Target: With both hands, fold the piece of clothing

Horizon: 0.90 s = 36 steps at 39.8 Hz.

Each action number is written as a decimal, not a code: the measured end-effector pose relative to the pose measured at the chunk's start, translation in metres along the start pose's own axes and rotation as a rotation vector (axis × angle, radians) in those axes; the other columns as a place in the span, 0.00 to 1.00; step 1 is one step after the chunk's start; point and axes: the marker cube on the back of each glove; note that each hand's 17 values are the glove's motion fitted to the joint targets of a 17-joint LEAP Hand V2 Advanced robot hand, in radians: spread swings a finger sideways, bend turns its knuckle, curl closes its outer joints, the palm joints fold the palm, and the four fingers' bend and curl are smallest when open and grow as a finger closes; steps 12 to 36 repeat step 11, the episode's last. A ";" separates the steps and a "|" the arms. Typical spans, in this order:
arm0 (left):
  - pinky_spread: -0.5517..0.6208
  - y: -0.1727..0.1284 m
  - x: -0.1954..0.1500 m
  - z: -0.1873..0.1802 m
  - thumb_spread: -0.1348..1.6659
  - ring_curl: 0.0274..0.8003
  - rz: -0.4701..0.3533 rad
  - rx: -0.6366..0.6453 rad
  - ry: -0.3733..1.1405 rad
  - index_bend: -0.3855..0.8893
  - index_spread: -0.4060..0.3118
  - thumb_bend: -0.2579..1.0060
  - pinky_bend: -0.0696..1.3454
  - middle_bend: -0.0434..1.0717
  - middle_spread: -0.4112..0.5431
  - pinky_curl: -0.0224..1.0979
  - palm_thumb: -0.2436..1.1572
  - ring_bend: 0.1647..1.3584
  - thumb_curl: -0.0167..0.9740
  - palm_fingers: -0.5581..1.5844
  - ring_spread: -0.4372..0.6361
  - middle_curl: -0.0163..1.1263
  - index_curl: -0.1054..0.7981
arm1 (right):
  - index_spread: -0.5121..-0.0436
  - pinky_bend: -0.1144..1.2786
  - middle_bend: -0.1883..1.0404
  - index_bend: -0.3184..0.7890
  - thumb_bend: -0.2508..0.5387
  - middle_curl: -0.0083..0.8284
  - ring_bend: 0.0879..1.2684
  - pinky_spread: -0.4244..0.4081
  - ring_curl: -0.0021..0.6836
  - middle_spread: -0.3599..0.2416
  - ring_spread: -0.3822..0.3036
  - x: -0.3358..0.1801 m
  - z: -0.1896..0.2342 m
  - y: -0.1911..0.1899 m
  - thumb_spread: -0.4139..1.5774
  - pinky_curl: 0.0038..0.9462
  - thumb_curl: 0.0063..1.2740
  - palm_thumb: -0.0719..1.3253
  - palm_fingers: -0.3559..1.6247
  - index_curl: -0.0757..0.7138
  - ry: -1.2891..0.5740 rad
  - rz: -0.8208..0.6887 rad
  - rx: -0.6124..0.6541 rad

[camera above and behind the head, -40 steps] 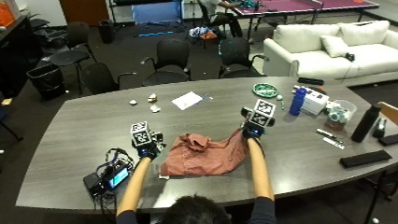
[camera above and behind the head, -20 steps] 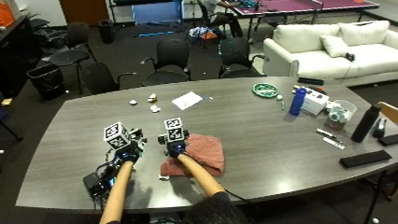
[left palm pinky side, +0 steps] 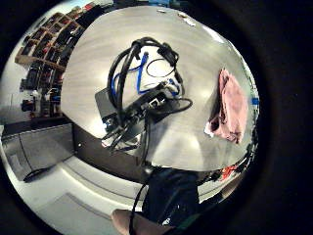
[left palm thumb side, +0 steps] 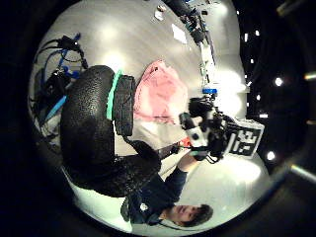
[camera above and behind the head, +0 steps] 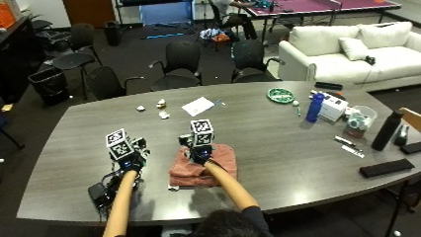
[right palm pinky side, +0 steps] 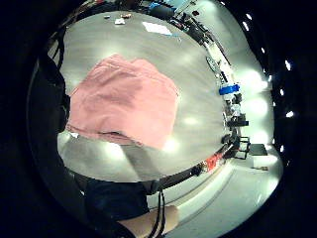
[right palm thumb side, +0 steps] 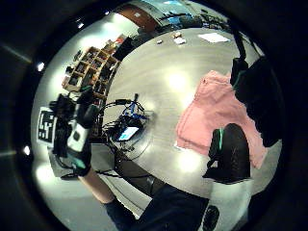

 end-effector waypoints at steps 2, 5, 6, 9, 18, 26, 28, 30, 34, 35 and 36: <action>0.82 0.000 0.001 0.002 0.80 0.32 -0.002 -0.014 -0.030 0.44 0.54 0.20 0.25 0.19 0.66 0.30 0.40 0.34 0.31 0.34 0.79 0.30 0.49 | 0.58 0.56 0.36 0.39 0.28 0.61 0.43 0.12 0.68 0.25 0.22 0.011 -0.006 0.006 0.48 0.44 0.51 0.74 0.77 0.51 -0.010 -0.006 0.005; 0.82 -0.001 0.004 0.006 0.80 0.33 -0.008 -0.043 -0.077 0.43 0.53 0.19 0.25 0.19 0.66 0.31 0.39 0.34 0.31 0.34 0.79 0.29 0.49 | 0.59 0.56 0.36 0.39 0.28 0.62 0.43 0.12 0.68 0.25 0.22 0.031 -0.013 0.017 0.49 0.44 0.52 0.75 0.78 0.50 -0.036 -0.004 0.010; 0.83 0.000 0.005 0.006 0.80 0.32 -0.009 -0.046 -0.086 0.43 0.53 0.19 0.25 0.19 0.66 0.31 0.39 0.34 0.31 0.34 0.79 0.29 0.49 | 0.59 0.56 0.36 0.39 0.28 0.62 0.43 0.12 0.68 0.26 0.22 0.037 -0.013 0.019 0.49 0.43 0.51 0.75 0.78 0.50 -0.041 0.003 0.008; 0.83 0.003 0.010 0.004 0.80 0.32 -0.004 -0.046 -0.095 0.43 0.53 0.19 0.25 0.19 0.66 0.31 0.39 0.34 0.31 0.34 0.79 0.29 0.50 | 0.60 0.56 0.36 0.39 0.28 0.62 0.42 0.13 0.68 0.26 0.23 0.049 -0.007 0.021 0.50 0.43 0.51 0.75 0.78 0.50 -0.033 0.023 -0.007; 0.83 0.002 0.011 0.005 0.80 0.33 0.002 -0.051 -0.095 0.43 0.53 0.19 0.25 0.19 0.67 0.31 0.39 0.34 0.31 0.34 0.79 0.29 0.50 | 0.61 0.56 0.36 0.39 0.28 0.62 0.42 0.13 0.68 0.27 0.23 0.053 -0.004 0.020 0.50 0.43 0.51 0.75 0.78 0.50 -0.026 0.028 -0.014; 0.83 0.002 0.011 0.005 0.80 0.33 0.002 -0.051 -0.095 0.43 0.53 0.19 0.25 0.19 0.67 0.31 0.39 0.34 0.31 0.34 0.79 0.29 0.50 | 0.61 0.56 0.36 0.39 0.28 0.62 0.42 0.13 0.68 0.27 0.23 0.053 -0.004 0.020 0.50 0.43 0.51 0.75 0.78 0.50 -0.026 0.028 -0.014; 0.83 0.002 0.011 0.005 0.80 0.33 0.002 -0.051 -0.095 0.43 0.53 0.19 0.25 0.19 0.67 0.31 0.39 0.34 0.31 0.34 0.79 0.29 0.50 | 0.61 0.56 0.36 0.39 0.28 0.62 0.42 0.13 0.68 0.27 0.23 0.053 -0.004 0.020 0.50 0.43 0.51 0.75 0.78 0.50 -0.026 0.028 -0.014; 0.83 0.002 0.011 0.005 0.80 0.33 0.002 -0.051 -0.095 0.43 0.53 0.19 0.25 0.19 0.67 0.31 0.39 0.34 0.31 0.34 0.79 0.29 0.50 | 0.61 0.56 0.36 0.39 0.28 0.62 0.42 0.13 0.68 0.27 0.23 0.053 -0.004 0.020 0.50 0.43 0.51 0.75 0.78 0.50 -0.026 0.028 -0.014; 0.83 0.002 0.011 0.005 0.80 0.33 0.002 -0.051 -0.095 0.43 0.53 0.19 0.25 0.19 0.67 0.31 0.39 0.34 0.31 0.34 0.79 0.29 0.50 | 0.61 0.56 0.36 0.39 0.28 0.62 0.42 0.13 0.68 0.27 0.23 0.053 -0.004 0.020 0.50 0.43 0.51 0.75 0.78 0.50 -0.026 0.028 -0.014; 0.83 0.002 0.011 0.005 0.80 0.33 0.002 -0.051 -0.095 0.43 0.53 0.19 0.25 0.19 0.67 0.31 0.39 0.34 0.31 0.34 0.79 0.29 0.50 | 0.61 0.56 0.36 0.39 0.28 0.62 0.42 0.13 0.68 0.27 0.23 0.053 -0.004 0.020 0.50 0.43 0.51 0.75 0.78 0.50 -0.026 0.028 -0.014; 0.83 0.002 0.011 0.005 0.80 0.33 0.002 -0.051 -0.095 0.43 0.53 0.19 0.25 0.19 0.67 0.31 0.39 0.34 0.31 0.34 0.79 0.29 0.50 | 0.61 0.56 0.36 0.39 0.28 0.62 0.42 0.13 0.68 0.27 0.23 0.053 -0.004 0.020 0.50 0.43 0.51 0.75 0.78 0.50 -0.026 0.028 -0.014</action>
